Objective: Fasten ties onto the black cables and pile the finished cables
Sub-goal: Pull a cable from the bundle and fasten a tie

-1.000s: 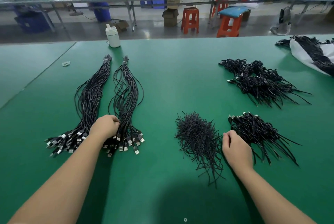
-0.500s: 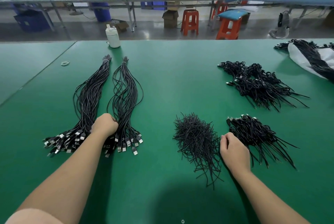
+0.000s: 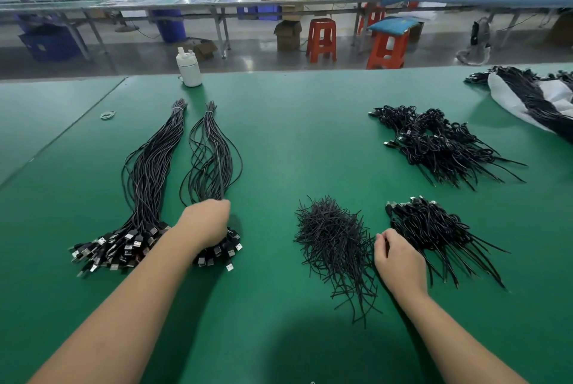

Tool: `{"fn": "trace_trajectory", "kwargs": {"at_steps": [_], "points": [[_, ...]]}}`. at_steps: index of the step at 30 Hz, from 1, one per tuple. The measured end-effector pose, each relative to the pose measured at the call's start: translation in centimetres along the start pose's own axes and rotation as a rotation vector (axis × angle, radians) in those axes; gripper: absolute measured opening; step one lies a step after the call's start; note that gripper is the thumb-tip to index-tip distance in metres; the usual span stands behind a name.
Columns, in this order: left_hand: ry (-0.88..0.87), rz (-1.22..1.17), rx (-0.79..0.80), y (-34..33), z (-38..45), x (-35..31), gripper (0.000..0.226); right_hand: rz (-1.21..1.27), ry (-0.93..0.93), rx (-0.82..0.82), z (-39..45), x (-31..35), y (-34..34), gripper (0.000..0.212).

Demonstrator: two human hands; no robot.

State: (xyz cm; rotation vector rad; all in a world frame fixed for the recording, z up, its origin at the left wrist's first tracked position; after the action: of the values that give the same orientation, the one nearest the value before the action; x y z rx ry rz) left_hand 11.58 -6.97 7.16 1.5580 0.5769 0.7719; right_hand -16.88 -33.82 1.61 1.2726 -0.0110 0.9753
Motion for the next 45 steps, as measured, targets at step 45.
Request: {"fn": "trace_trajectory", "kwargs": {"at_steps": [45], "points": [[-0.115, -1.73, -0.013, 7.9, -7.2, -13.1, 0.044, 0.93, 0.103, 0.514, -4.9, 18.6, 3.7, 0.029]]}}
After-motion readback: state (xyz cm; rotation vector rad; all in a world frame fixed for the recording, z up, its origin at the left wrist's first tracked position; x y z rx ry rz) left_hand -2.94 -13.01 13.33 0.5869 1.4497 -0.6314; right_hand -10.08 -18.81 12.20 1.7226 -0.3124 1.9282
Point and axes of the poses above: each hand's wrist, its own z-axis towards the middle knuckle, its own y-axis out of the back of the hand, x = y × z, the point moved 9 cm from there along z, towards the middle knuckle, and after that the axes turned 11 degrees about -x, right-handed, at the moved point
